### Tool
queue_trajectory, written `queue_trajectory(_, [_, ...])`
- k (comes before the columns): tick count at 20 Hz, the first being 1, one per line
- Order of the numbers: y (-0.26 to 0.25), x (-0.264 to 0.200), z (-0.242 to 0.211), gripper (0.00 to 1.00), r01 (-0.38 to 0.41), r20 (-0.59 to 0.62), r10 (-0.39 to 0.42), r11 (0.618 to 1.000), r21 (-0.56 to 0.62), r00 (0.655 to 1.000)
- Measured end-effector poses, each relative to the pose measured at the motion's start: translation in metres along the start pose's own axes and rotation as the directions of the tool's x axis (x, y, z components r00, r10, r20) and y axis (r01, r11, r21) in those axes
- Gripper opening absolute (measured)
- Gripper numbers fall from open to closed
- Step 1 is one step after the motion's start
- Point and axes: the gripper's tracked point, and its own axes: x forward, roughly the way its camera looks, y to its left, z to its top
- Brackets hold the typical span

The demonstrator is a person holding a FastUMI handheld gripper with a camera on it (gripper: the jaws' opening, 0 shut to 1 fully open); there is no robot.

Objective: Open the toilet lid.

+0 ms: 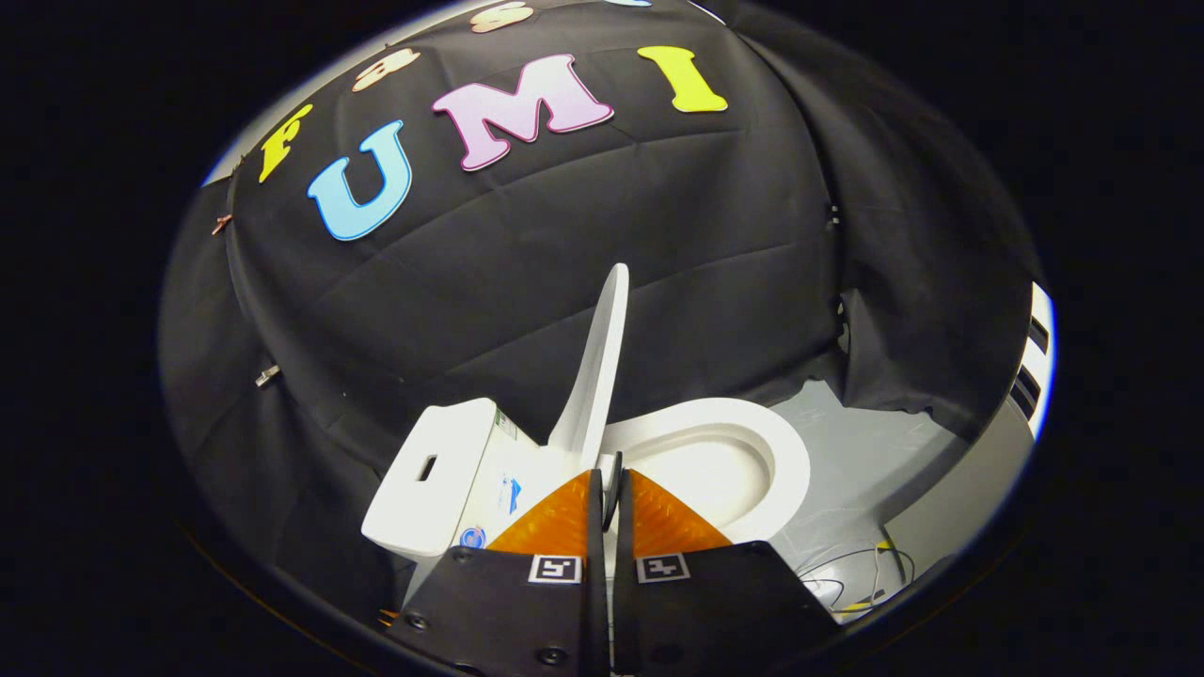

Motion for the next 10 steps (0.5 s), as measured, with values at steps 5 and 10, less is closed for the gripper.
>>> queue_trajectory(5, [0.032, -0.008, 0.002, 0.07, 0.022, 0.032, -0.02, 0.996, -0.085, 0.999])
queue_trajectory(10, [0.07, -0.014, 0.002, 0.07, 0.083, 0.093, -0.066, 0.979, -0.187, 0.993])
